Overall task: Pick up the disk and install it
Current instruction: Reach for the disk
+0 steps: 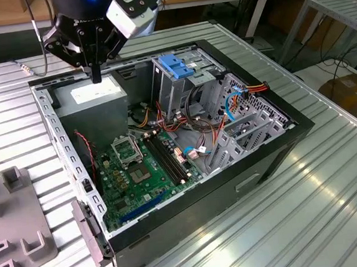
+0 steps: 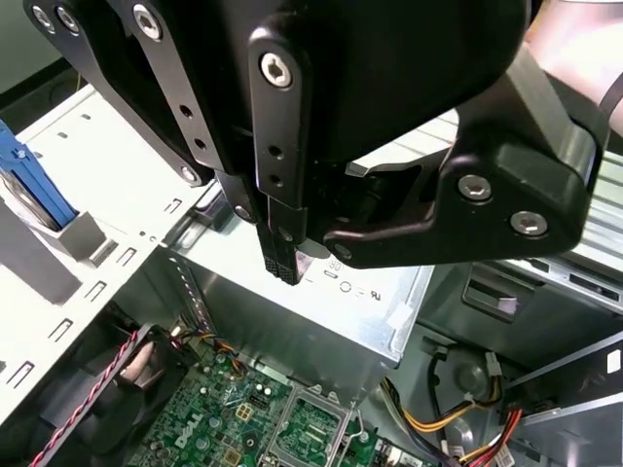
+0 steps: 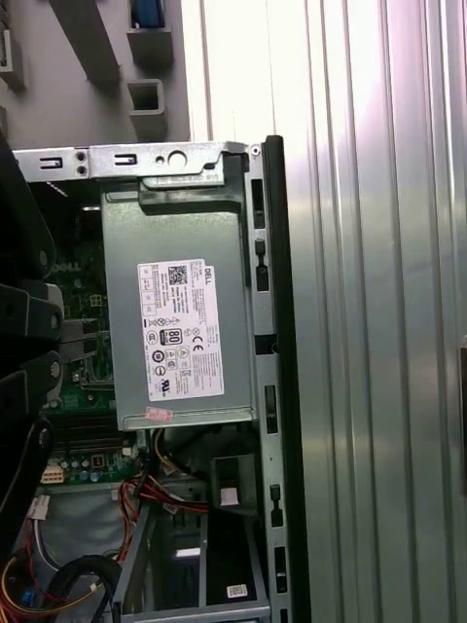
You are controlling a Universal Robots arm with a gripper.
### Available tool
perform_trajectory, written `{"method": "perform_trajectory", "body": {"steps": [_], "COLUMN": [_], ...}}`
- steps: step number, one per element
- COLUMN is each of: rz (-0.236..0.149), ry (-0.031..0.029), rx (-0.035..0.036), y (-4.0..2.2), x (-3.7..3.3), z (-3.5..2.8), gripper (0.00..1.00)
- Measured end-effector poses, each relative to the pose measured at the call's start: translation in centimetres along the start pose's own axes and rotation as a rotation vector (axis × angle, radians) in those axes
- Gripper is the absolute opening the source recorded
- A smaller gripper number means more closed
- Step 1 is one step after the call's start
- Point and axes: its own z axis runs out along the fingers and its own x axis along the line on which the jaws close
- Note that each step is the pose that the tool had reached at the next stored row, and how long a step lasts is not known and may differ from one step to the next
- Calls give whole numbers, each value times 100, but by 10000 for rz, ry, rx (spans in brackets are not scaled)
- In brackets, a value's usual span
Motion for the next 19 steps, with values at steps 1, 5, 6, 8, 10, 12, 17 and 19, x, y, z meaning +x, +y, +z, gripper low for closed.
{"method": "perform_trajectory", "body": {"steps": [1, 5, 6, 8, 10, 12, 17, 19], "rz": [0, 0, 0, 0, 1, 0, 0, 0], "ry": [0, 0, -1, 0, -1, -1, -1, -1], "rx": [0, -1, -1, -1, -1, 0, -1, 0], "y": [-1, -5, -6, -7, -9, -11, -17, -19], "x": [15, 67, 77, 97, 121, 144, 222, 251], "z": [0, -2, -2, -2, -3, -4, -6, -7], "gripper": [10, 10, 10, 10, 10, 10, 10, 10]}}
